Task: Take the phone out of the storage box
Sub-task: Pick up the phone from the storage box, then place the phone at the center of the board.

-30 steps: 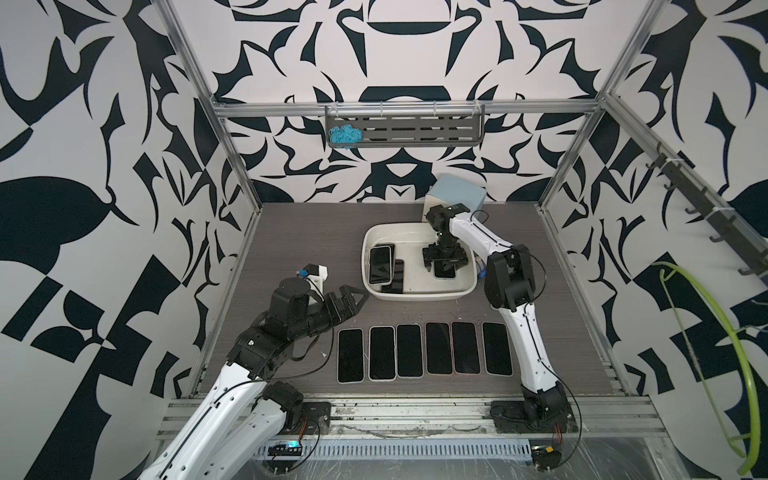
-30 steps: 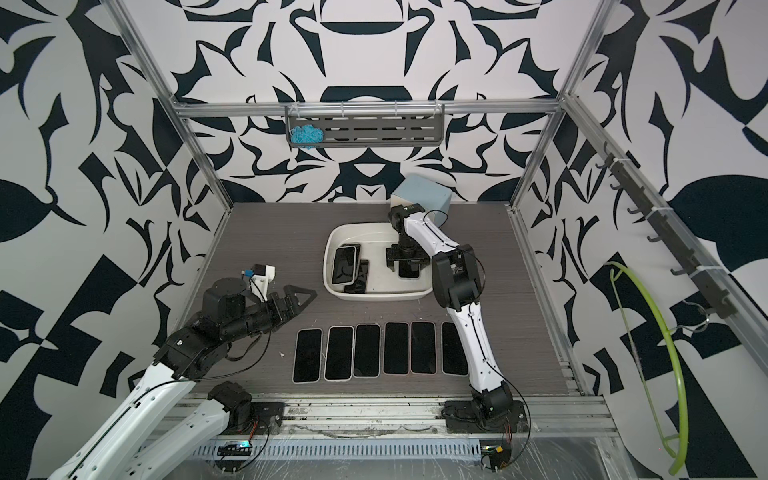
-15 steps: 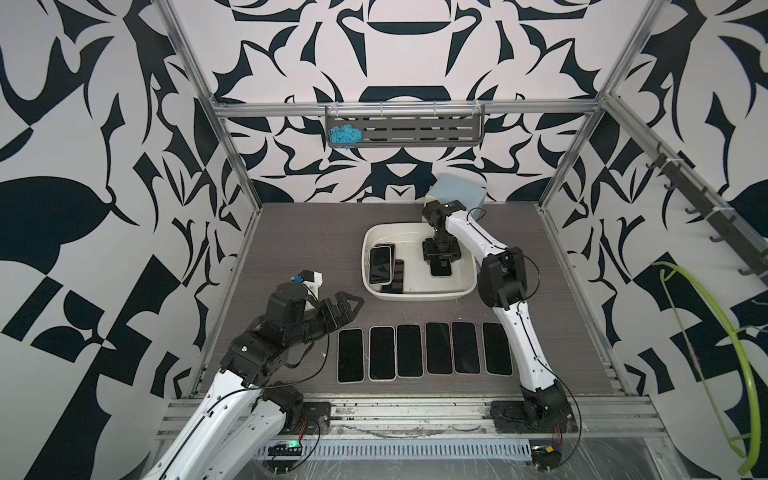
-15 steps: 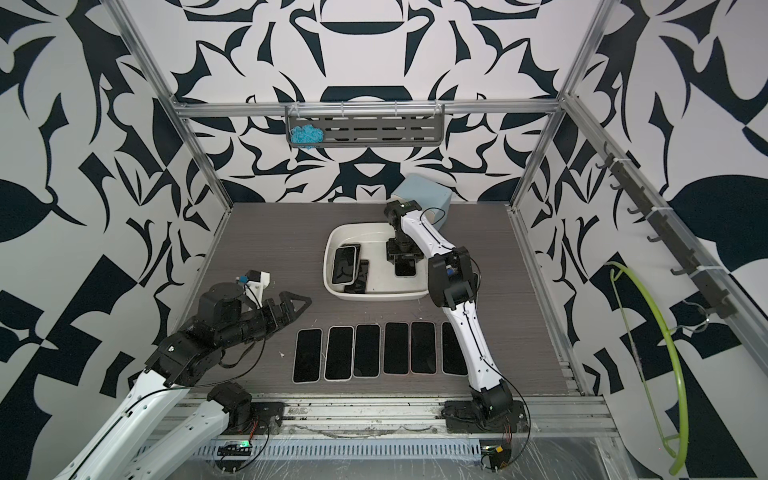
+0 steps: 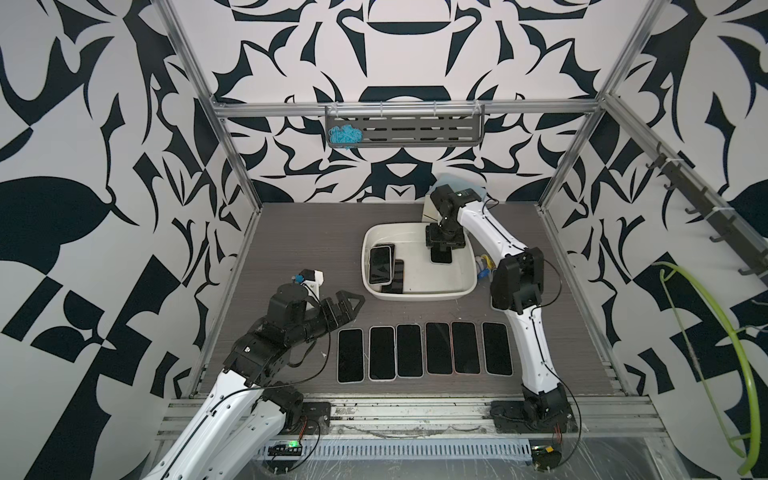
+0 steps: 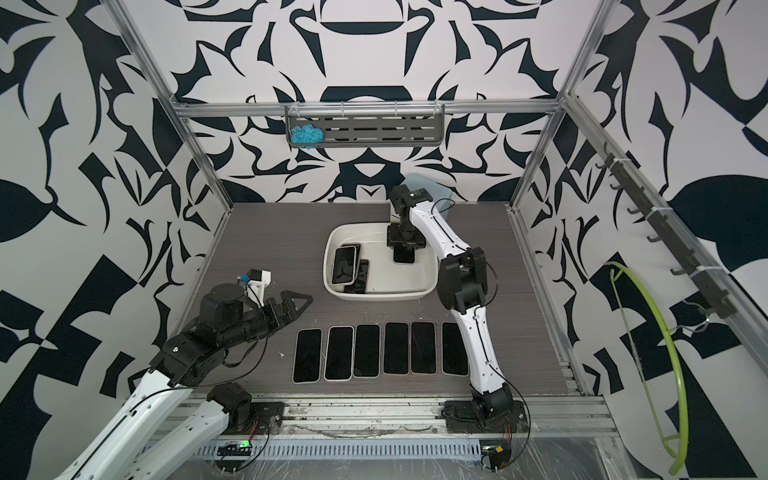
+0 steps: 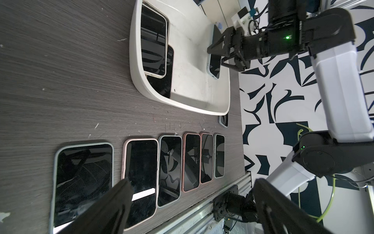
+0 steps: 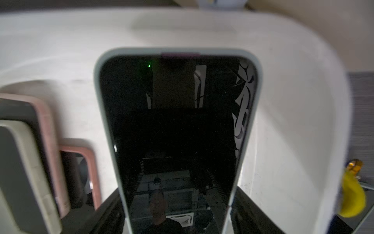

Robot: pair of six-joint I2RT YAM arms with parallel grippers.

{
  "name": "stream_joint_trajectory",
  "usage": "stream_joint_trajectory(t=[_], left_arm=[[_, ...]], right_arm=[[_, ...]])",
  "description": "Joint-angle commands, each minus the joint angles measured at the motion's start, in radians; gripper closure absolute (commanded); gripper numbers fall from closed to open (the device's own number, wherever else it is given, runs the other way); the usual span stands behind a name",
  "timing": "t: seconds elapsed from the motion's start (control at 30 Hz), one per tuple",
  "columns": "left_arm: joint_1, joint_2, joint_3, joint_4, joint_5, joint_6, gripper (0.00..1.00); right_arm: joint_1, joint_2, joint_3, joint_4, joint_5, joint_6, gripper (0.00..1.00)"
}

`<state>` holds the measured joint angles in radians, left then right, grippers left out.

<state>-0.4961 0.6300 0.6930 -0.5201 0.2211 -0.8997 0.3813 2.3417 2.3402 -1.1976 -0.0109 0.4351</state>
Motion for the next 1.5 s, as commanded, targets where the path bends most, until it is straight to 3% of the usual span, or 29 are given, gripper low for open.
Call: stream_joint_trajectory(t=[0.0, 0.2, 0.37, 0.73, 1.07, 1.47], left_arm=[[-0.002, 0.0, -0.019, 0.062, 0.01, 0.015, 0.0], [-0.002, 0.081, -0.003, 0.142, 0.061, 0.041, 0.0], [-0.002, 0.192, 0.016, 0.242, 0.103, 0.047, 0.0], [-0.002, 0.317, 0.025, 0.318, 0.151, 0.071, 0.0], [-0.002, 0.333, 0.04, 0.301, 0.149, 0.086, 0.0], [-0.002, 0.312, 0.074, 0.243, 0.108, 0.103, 0.0]], right_arm=[[-0.018, -0.147, 0.012, -0.003, -0.031, 0.046, 0.33], [-0.098, -0.362, -0.204, 0.001, -0.004, 0.042, 0.33], [-0.146, -0.557, -0.481, 0.023, 0.126, -0.005, 0.33], [-0.382, -0.915, -1.071, 0.171, 0.108, -0.056, 0.33], [-0.457, -0.806, -1.223, 0.302, 0.104, -0.205, 0.32], [-0.582, -0.671, -1.277, 0.365, 0.071, -0.165, 0.31]])
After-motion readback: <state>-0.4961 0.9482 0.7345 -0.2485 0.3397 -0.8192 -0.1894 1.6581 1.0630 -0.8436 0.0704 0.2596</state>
